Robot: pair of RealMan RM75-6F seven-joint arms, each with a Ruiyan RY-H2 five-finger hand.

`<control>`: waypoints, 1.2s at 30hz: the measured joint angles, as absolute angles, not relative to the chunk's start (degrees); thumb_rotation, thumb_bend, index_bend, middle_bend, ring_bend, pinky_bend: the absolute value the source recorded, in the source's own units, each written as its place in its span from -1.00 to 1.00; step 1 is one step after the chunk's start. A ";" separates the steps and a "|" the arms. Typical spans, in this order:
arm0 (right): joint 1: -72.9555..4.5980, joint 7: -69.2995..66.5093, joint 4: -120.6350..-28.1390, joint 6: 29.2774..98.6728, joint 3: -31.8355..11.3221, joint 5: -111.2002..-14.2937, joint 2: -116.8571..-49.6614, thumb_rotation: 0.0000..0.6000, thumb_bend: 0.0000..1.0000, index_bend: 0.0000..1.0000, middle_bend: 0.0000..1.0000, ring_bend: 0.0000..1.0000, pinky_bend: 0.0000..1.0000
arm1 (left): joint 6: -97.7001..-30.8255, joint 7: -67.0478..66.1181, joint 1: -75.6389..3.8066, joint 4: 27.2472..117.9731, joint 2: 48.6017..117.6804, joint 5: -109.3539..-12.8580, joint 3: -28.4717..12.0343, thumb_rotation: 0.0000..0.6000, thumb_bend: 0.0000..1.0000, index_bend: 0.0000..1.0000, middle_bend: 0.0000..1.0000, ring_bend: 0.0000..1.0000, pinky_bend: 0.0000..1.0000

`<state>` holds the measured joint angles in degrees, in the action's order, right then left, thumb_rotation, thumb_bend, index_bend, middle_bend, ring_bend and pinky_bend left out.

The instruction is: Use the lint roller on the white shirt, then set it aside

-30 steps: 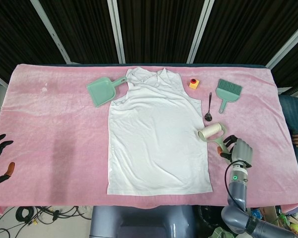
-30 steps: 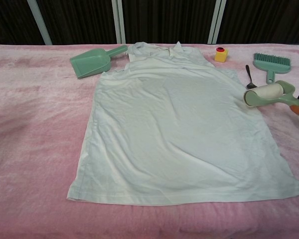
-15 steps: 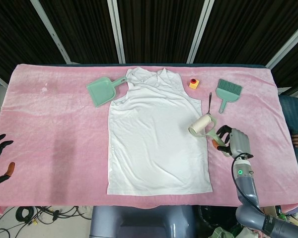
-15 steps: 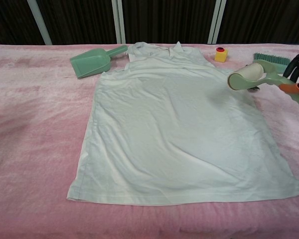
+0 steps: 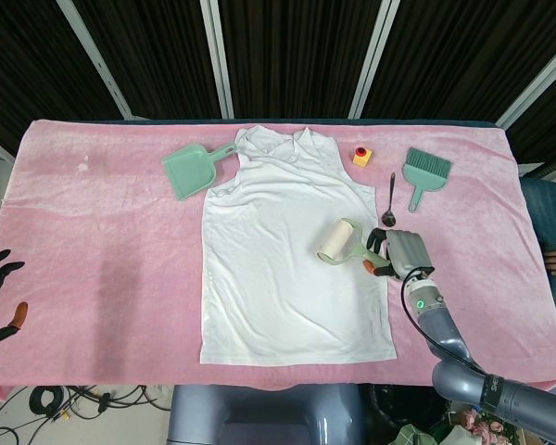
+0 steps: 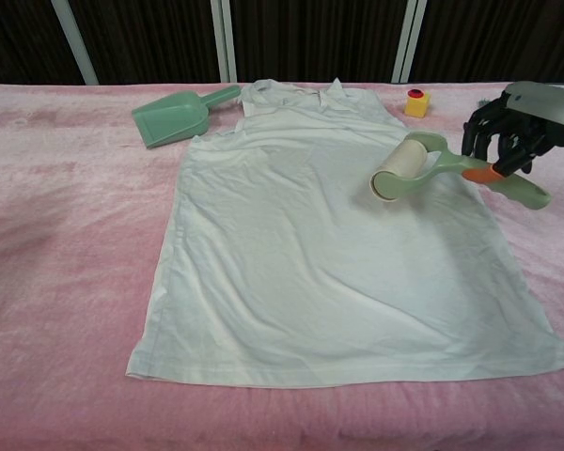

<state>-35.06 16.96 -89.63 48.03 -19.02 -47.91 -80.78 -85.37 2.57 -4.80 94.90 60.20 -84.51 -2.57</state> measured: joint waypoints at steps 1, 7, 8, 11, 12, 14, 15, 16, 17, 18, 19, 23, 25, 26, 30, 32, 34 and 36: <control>-35.53 17.17 -89.47 47.45 -18.72 -47.47 -80.82 1.00 0.28 0.51 0.33 0.40 0.29 | -85.33 2.63 -4.82 94.88 60.19 -84.51 -2.58 1.00 -0.17 -0.60 -0.83 -1.00 -0.97; -37.63 18.43 -88.11 46.07 -16.92 -45.58 -82.24 1.00 0.28 0.51 0.33 0.40 0.29 | -85.26 2.85 -4.84 94.86 60.12 -84.53 -2.64 1.00 -0.17 -0.60 -0.83 -1.00 -0.97; -37.91 18.48 -87.91 45.99 -16.83 -45.31 -82.54 1.00 0.28 0.51 0.33 0.40 0.29 | -85.25 2.87 -4.84 94.87 60.10 -84.52 -2.64 1.00 -0.17 -0.60 -0.83 -1.00 -0.97; -38.88 18.60 -87.19 45.79 -16.63 -44.54 -83.40 1.00 0.28 0.51 0.33 0.40 0.29 | -85.23 2.93 -4.84 94.87 60.08 -84.51 -2.67 1.00 -0.17 -0.60 -0.83 -1.00 -0.97; -39.19 18.67 -86.97 45.79 -16.61 -44.39 -83.67 1.00 0.29 0.51 0.33 0.40 0.29 | -85.22 2.94 -4.84 94.87 60.08 -84.51 -2.67 1.00 -0.17 -0.60 -0.83 -1.00 -0.97; -39.62 18.82 -86.64 45.76 -16.58 -44.16 -84.02 1.00 0.29 0.51 0.33 0.40 0.29 | -85.16 2.92 -4.85 94.86 60.08 -84.51 -2.65 1.00 -0.17 -0.60 -0.83 -1.00 -0.97; -39.99 18.94 -86.35 45.65 -16.55 -43.88 -84.31 1.00 0.29 0.51 0.33 0.40 0.29 | -85.10 2.89 -4.86 94.86 60.08 -84.51 -2.63 1.00 -0.17 -0.60 -0.83 -1.00 -0.97; -40.33 19.05 -86.07 45.51 -16.50 -43.60 -84.58 1.00 0.29 0.51 0.33 0.40 0.29 | -85.02 2.81 -4.88 94.87 60.08 -84.53 -2.60 1.00 -0.17 -0.60 -0.83 -1.00 -0.97; -40.72 19.21 -85.74 45.37 -16.44 -43.30 -84.85 1.00 0.29 0.51 0.33 0.41 0.29 | -85.01 2.77 -4.89 94.87 60.09 -84.57 -2.59 1.00 -0.17 -0.60 -0.83 -1.00 -0.97; -41.15 19.39 -85.42 45.27 -16.38 -43.03 -85.15 1.00 0.29 0.51 0.34 0.41 0.29 | -85.01 2.76 -4.89 94.86 60.09 -84.61 -2.59 1.00 -0.17 -0.60 -0.83 -1.00 -0.97; -41.85 19.65 -84.92 45.20 -16.31 -42.57 -85.68 1.00 0.29 0.51 0.34 0.41 0.29 | -85.03 2.76 -4.89 94.85 60.09 -84.63 -2.59 1.00 -0.17 -0.60 -0.83 -1.00 -0.97; -43.22 19.80 -84.56 45.59 -16.66 -42.28 -86.82 1.00 0.29 0.51 0.34 0.41 0.29 | -85.08 2.89 -4.86 94.86 60.04 -84.56 -2.68 1.00 -0.17 -0.60 -0.83 -1.00 -0.97; -44.18 20.08 -84.34 45.68 -16.78 -41.92 -87.45 1.00 0.29 0.51 0.34 0.41 0.29 | -85.02 2.86 -4.86 94.83 60.03 -84.56 -2.67 1.00 -0.17 -0.60 -0.83 -1.00 -0.97; -44.65 20.32 -84.19 45.67 -16.79 -41.58 -87.73 1.00 0.29 0.51 0.34 0.41 0.29 | -84.97 2.85 -4.88 94.84 60.04 -84.59 -2.66 1.00 -0.17 -0.60 -0.83 -1.00 -0.97; -47.04 21.34 -83.35 45.56 -16.86 -39.52 -89.38 1.00 0.29 0.51 0.34 0.41 0.29 | -84.96 2.79 -4.89 94.81 60.04 -84.76 -2.61 1.00 -0.17 -0.60 -0.83 -1.00 -0.97; -48.03 21.62 -82.86 45.47 -16.99 -38.74 -90.17 1.00 0.30 0.51 0.34 0.41 0.29 | -85.02 2.89 -4.87 94.79 60.03 -84.77 -2.64 1.00 -0.17 -0.60 -0.83 -1.00 -0.97; -49.22 21.97 -82.01 45.36 -17.14 -37.77 -91.12 1.00 0.30 0.51 0.34 0.41 0.29 | -85.06 2.98 -4.83 94.73 59.99 -84.75 -2.66 1.00 -0.17 -0.60 -0.83 -1.00 -0.97; -50.42 22.46 -80.96 45.15 -17.19 -36.71 -92.06 1.00 0.30 0.51 0.34 0.41 0.29 | -85.05 3.07 -4.82 94.65 59.96 -84.77 -2.66 1.00 -0.17 -0.60 -0.83 -1.00 -0.97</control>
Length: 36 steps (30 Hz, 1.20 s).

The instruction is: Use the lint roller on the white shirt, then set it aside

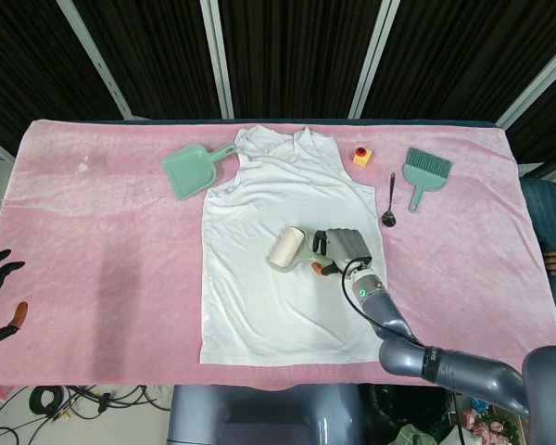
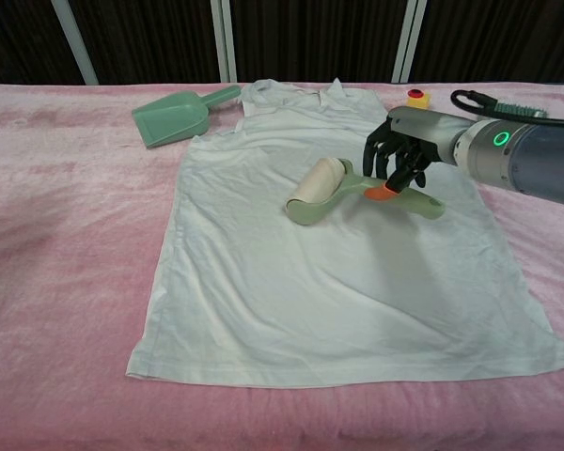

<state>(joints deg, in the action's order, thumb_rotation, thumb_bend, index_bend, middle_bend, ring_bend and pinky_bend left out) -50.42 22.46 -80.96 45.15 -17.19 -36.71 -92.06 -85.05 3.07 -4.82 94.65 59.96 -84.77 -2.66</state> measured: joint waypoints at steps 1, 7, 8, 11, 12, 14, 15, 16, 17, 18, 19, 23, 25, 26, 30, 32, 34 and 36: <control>-50.92 22.70 -80.50 45.01 -17.16 -36.22 -92.44 1.00 0.30 0.51 0.34 0.41 0.29 | -85.00 3.11 -4.83 94.61 59.94 -84.80 -2.64 1.00 -0.17 -0.60 -0.83 -1.00 -0.97; -53.77 23.52 -77.66 44.27 -17.09 -33.84 -95.39 1.00 0.31 0.51 0.34 0.41 0.29 | -85.04 3.36 -4.79 94.36 59.95 -85.08 -2.53 1.00 -0.17 -0.60 -0.83 -1.00 -0.97; -54.12 23.51 -77.22 44.22 -17.16 -33.65 -95.84 1.00 0.32 0.51 0.34 0.41 0.29 | -85.07 3.42 -4.78 94.33 59.95 -85.09 -2.53 1.00 -0.17 -0.60 -0.83 -1.00 -0.97; -55.15 23.48 -76.00 44.03 -17.45 -33.20 -97.06 1.00 0.33 0.51 0.34 0.41 0.29 | -85.07 3.66 -4.75 94.29 59.93 -85.07 -2.54 1.00 -0.17 -0.60 -0.83 -1.00 -0.97; -55.61 23.49 -75.51 43.96 -17.60 -32.99 -97.53 1.00 0.33 0.51 0.34 0.41 0.29 | -85.06 3.73 -4.75 94.25 59.93 -85.06 -2.54 1.00 -0.17 -0.60 -0.83 -1.00 -0.97; -56.29 23.53 -74.91 43.93 -17.84 -32.68 -98.19 1.00 0.33 0.51 0.34 0.41 0.29 | -85.00 3.78 -4.78 94.20 59.93 -85.10 -2.53 1.00 -0.17 -0.60 -0.83 -1.00 -0.97; -56.65 23.60 -74.69 43.92 -17.93 -32.53 -98.48 1.00 0.33 0.51 0.34 0.41 0.29 | -84.99 3.78 -4.79 94.19 59.93 -85.12 -2.53 1.00 -0.17 -0.60 -0.83 -1.00 -0.97; -56.91 23.69 -74.57 43.94 -17.97 -32.41 -98.66 1.00 0.33 0.51 0.34 0.41 0.29 | -84.98 3.77 -4.80 94.21 59.92 -85.16 -2.52 1.00 -0.17 -0.60 -0.83 -1.00 -0.97; -57.15 23.81 -74.48 44.00 -17.99 -32.29 -98.82 1.00 0.33 0.51 0.34 0.41 0.29 | -84.98 3.76 -4.80 94.22 59.91 -85.16 -2.53 1.00 -0.17 -0.60 -0.83 -1.00 -0.97; -57.38 24.01 -74.40 44.15 -17.96 -32.13 -98.94 1.00 0.34 0.51 0.34 0.41 0.29 | -84.99 3.78 -4.79 94.23 59.91 -85.14 -2.54 1.00 -0.17 -0.60 -0.83 -1.00 -0.97; -57.49 24.17 -74.39 44.28 -17.90 -32.00 -98.98 1.00 0.34 0.51 0.34 0.41 0.29 | -85.01 3.83 -4.77 94.22 59.90 -85.12 -2.54 1.00 -0.17 -0.60 -0.83 -1.00 -0.97; -57.65 24.91 -74.89 44.87 -17.34 -31.40 -98.59 1.00 0.34 0.51 0.34 0.41 0.29 | -85.05 3.99 -4.74 94.20 59.84 -85.12 -2.56 1.00 -0.17 -0.60 -0.83 -1.00 -0.97; -57.58 25.40 -75.50 45.31 -16.88 -31.03 -98.06 1.00 0.35 0.51 0.34 0.41 0.29 | -85.03 3.95 -4.76 94.20 59.83 -85.16 -2.55 1.00 -0.17 -0.60 -0.83 -1.00 -0.97; -57.53 25.66 -75.90 45.50 -16.63 -30.82 -97.75 1.00 0.35 0.51 0.34 0.41 0.29 | -85.02 3.97 -4.75 94.20 59.83 -85.17 -2.54 1.00 -0.17 -0.60 -0.83 -1.00 -0.97; -57.22 26.97 -78.19 46.31 -15.40 -29.82 -95.84 1.00 0.35 0.51 0.34 0.41 0.29 | -85.03 4.01 -4.74 94.20 59.82 -85.16 -2.57 1.00 -0.17 -0.60 -0.83 -1.00 -0.97; -57.00 27.43 -79.36 46.76 -14.93 -29.59 -94.88 1.00 0.35 0.51 0.34 0.41 0.29 | -85.02 4.00 -4.75 94.26 59.80 -85.09 -2.61 1.00 -0.17 -0.60 -0.83 -1.00 -0.97; -56.63 27.98 -81.21 47.41 -14.33 -29.39 -93.42 1.00 0.35 0.51 0.34 0.41 0.29 | -84.99 3.95 -4.76 94.36 59.76 -85.01 -2.64 1.00 -0.17 -0.60 -0.83 -1.00 -0.97; -56.15 28.57 -83.35 48.17 -13.59 -29.18 -91.67 1.00 0.35 0.51 0.34 0.41 0.29 | -84.98 3.90 -4.74 94.40 59.74 -84.97 -2.65 1.00 -0.17 -0.60 -0.83 -1.00 -0.97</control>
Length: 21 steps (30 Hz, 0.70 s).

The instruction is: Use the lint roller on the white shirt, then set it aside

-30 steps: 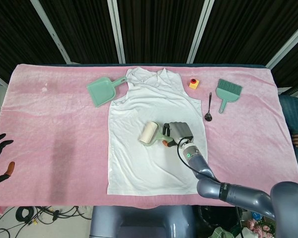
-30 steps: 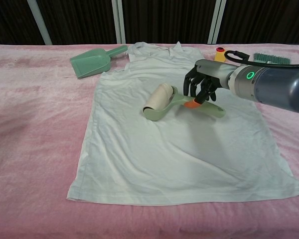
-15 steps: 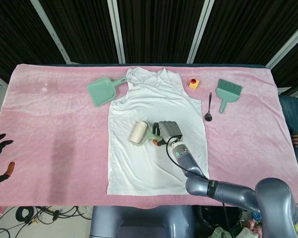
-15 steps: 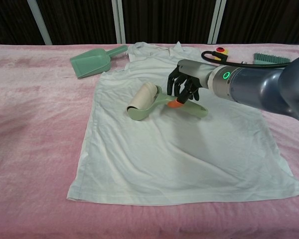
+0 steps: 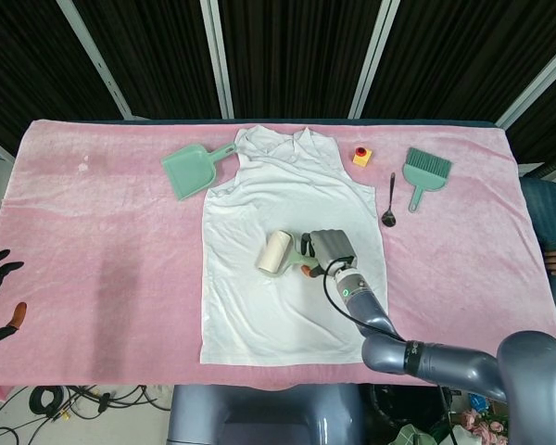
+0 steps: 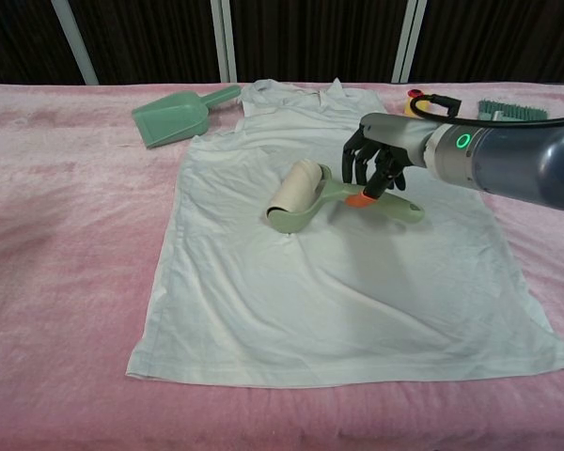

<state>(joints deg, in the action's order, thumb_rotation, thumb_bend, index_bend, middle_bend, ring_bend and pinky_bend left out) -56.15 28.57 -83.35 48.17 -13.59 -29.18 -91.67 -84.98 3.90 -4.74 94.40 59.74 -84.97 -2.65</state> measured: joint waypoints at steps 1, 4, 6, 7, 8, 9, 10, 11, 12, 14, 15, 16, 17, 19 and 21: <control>-55.91 28.87 -84.23 48.48 -13.18 -29.07 -90.87 1.00 0.35 0.51 0.34 0.41 0.29 | -85.00 3.86 -4.74 94.41 59.75 -84.97 -2.65 1.00 -0.17 -0.60 -0.83 -1.00 -0.97; -55.10 30.00 -87.16 49.36 -11.62 -28.59 -88.06 1.00 0.36 0.51 0.34 0.41 0.29 | -85.05 3.73 -4.73 94.51 59.76 -84.99 -2.67 1.00 -0.17 -0.60 -0.83 -1.00 -0.97; -54.60 30.64 -88.96 49.92 -10.74 -28.26 -86.26 1.00 0.37 0.51 0.34 0.41 0.29 | -85.05 3.66 -4.72 94.53 59.78 -84.99 -2.66 1.00 -0.17 -0.60 -0.83 -1.00 -0.97; -54.28 31.01 -90.15 50.30 -10.22 -28.04 -85.02 1.00 0.37 0.51 0.34 0.41 0.29 | -85.04 3.60 -4.73 94.55 59.80 -85.01 -2.65 1.00 -0.17 -0.60 -0.83 -1.00 -0.97; -54.03 31.25 -91.04 50.58 -9.87 -27.86 -84.06 1.00 0.37 0.51 0.34 0.41 0.29 | -85.04 3.55 -4.73 94.57 59.82 -85.03 -2.64 1.00 -0.17 -0.60 -0.83 -1.00 -0.97; -53.69 31.49 -92.15 50.91 -9.44 -27.54 -82.78 1.00 0.37 0.51 0.34 0.41 0.29 | -85.04 3.47 -4.74 94.60 59.84 -85.05 -2.64 1.00 -0.17 -0.60 -0.83 -1.00 -0.97; -53.45 31.63 -92.98 51.09 -9.13 -27.24 -81.80 1.00 0.38 0.51 0.34 0.41 0.29 | -85.03 3.37 -4.74 94.64 59.87 -85.07 -2.62 1.00 -0.17 -0.60 -0.83 -1.00 -0.97; -53.21 31.74 -93.77 51.18 -8.80 -26.86 -80.81 1.00 0.38 0.51 0.34 0.41 0.29 | -85.03 3.28 -4.74 94.67 59.90 -85.10 -2.60 1.00 -0.17 -0.60 -0.83 -1.00 -0.97; -52.91 31.87 -94.76 51.15 -8.32 -26.20 -79.47 1.00 0.38 0.51 0.34 0.41 0.29 | -85.02 3.19 -4.75 94.70 59.93 -85.11 -2.58 1.00 -0.17 -0.60 -0.83 -1.00 -0.97; -52.54 32.04 -96.03 50.85 -7.56 -25.01 -77.52 1.00 0.38 0.51 0.34 0.41 0.29 | -84.99 2.93 -4.76 94.77 60.03 -85.14 -2.56 1.00 -0.17 -0.60 -0.83 -1.00 -0.97; -52.33 32.16 -96.67 50.53 -6.98 -24.27 -76.29 1.00 0.38 0.51 0.34 0.41 0.29 | -84.99 2.83 -4.76 94.81 60.06 -85.15 -2.54 1.00 -0.17 -0.60 -0.83 -1.00 -0.97; -52.18 32.24 -97.06 50.26 -6.53 -23.77 -75.40 1.00 0.38 0.51 0.34 0.42 0.29 | -85.00 2.74 -4.76 94.85 60.10 -85.16 -2.54 1.00 -0.17 -0.60 -0.83 -1.00 -0.97; -52.04 32.30 -97.41 49.97 -6.11 -23.32 -74.57 1.00 0.38 0.51 0.35 0.42 0.29 | -85.05 2.64 -4.75 94.90 60.13 -85.20 -2.53 1.00 -0.17 -0.60 -0.83 -1.00 -0.97; -51.68 32.14 -98.06 49.26 -5.41 -22.39 -72.84 1.00 0.38 0.51 0.35 0.42 0.29 | -85.20 2.55 -4.70 94.98 60.16 -85.24 -2.54 1.00 -0.17 -0.60 -0.83 -1.00 -0.97; -51.40 31.59 -98.55 48.22 -4.99 -21.58 -71.37 1.00 0.38 0.51 0.35 0.42 0.29 | -85.30 2.49 -4.67 95.04 60.20 -85.27 -2.56 1.00 -0.17 -0.60 -0.83 -1.00 -0.97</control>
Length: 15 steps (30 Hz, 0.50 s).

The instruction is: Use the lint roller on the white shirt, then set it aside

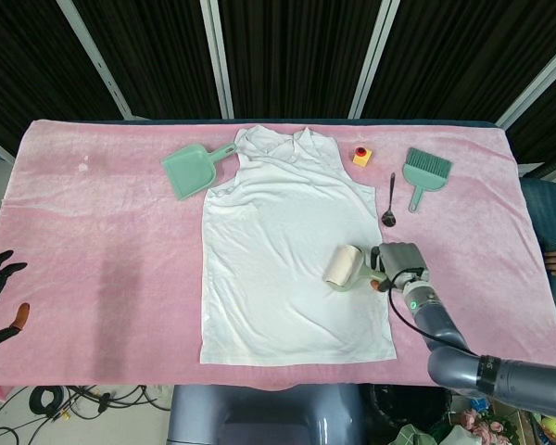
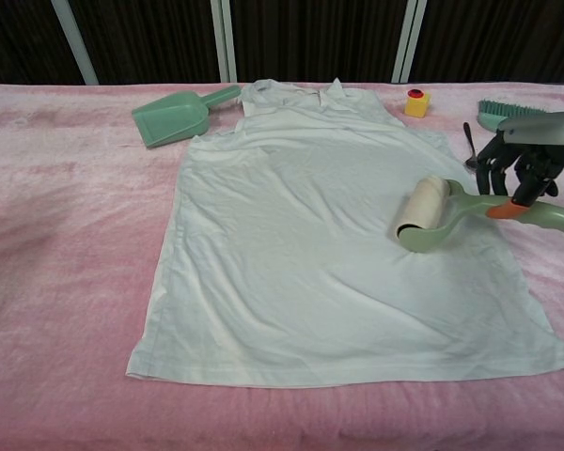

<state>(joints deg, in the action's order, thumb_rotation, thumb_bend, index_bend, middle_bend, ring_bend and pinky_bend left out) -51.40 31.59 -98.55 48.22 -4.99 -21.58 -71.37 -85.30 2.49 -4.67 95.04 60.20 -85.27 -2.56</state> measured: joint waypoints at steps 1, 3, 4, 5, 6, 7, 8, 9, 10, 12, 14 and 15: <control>-51.34 31.33 -98.68 47.71 -4.85 -21.32 -70.86 1.00 0.38 0.51 0.35 0.42 0.29 | -85.31 2.43 -4.69 95.06 60.23 -85.33 -2.56 1.00 -0.17 -0.60 -0.83 -1.00 -0.97; -51.35 30.91 -98.83 46.48 -4.55 -20.98 -70.15 1.00 0.38 0.51 0.35 0.42 0.29 | -85.34 2.33 -4.70 95.06 60.27 -85.44 -2.54 1.00 -0.17 -0.60 -0.83 -1.00 -0.97; -51.42 30.80 -98.82 46.02 -4.43 -20.93 -70.01 1.00 0.38 0.51 0.35 0.42 0.29 | -85.39 2.29 -4.68 95.07 60.28 -85.54 -2.51 1.00 -0.17 -0.60 -0.83 -1.00 -0.97; -51.61 30.67 -98.74 45.46 -4.30 -20.86 -69.95 1.00 0.38 0.51 0.35 0.42 0.29 | -85.44 2.26 -4.66 95.08 60.29 -85.61 -2.48 1.00 -0.17 -0.60 -0.83 -1.00 -0.97; -51.79 30.59 -98.61 45.09 -4.23 -20.80 -70.00 1.00 0.38 0.51 0.35 0.42 0.29 | -85.50 2.26 -4.64 95.08 60.29 -85.65 -2.47 1.00 -0.17 -0.60 -0.83 -1.00 -0.97; -52.00 30.50 -98.40 44.74 -4.19 -20.71 -70.15 1.00 0.38 0.51 0.35 0.42 0.29 | -85.60 2.30 -4.60 95.09 60.28 -85.69 -2.46 1.00 -0.17 -0.60 -0.83 -1.00 -0.97; -52.22 30.42 -98.14 44.45 -4.17 -20.59 -70.40 1.00 0.38 0.51 0.35 0.42 0.29 | -85.66 2.37 -4.57 95.09 60.26 -85.71 -2.47 1.00 -0.17 -0.60 -0.83 -1.00 -0.97; -52.54 30.31 -97.74 44.11 -4.17 -20.44 -70.84 1.00 0.39 0.51 0.35 0.42 0.29 | -85.70 2.44 -4.55 95.09 60.24 -85.72 -2.47 1.00 -0.17 -0.60 -0.83 -1.00 -0.97; -52.78 30.24 -97.42 43.91 -4.19 -20.35 -71.19 1.00 0.39 0.51 0.35 0.42 0.29 | -85.73 2.52 -4.53 95.09 60.21 -85.72 -2.49 1.00 -0.17 -0.60 -0.83 -1.00 -0.97; -53.32 30.03 -96.66 43.62 -4.38 -20.28 -72.19 1.00 0.39 0.51 0.35 0.42 0.29 | -85.73 2.68 -4.53 95.07 60.15 -85.71 -2.51 1.00 -0.17 -0.60 -0.83 -1.00 -0.97; -53.81 29.86 -95.98 43.45 -4.60 -20.25 -73.19 1.00 0.40 0.51 0.35 0.42 0.29 | -85.68 2.83 -4.55 95.03 60.09 -85.72 -2.51 1.00 -0.17 -0.60 -0.83 -1.00 -0.97; -54.19 29.78 -95.47 43.33 -4.74 -20.21 -73.91 1.00 0.40 0.51 0.35 0.42 0.29 | -85.66 2.88 -4.56 95.02 60.08 -85.73 -2.51 1.00 -0.17 -0.60 -0.83 -1.00 -0.97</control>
<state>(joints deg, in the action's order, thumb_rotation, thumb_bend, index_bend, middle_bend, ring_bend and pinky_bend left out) -54.19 29.78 -95.47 43.33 -4.74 -20.21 -73.91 -85.66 2.88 -4.56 95.02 60.08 -85.73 -2.51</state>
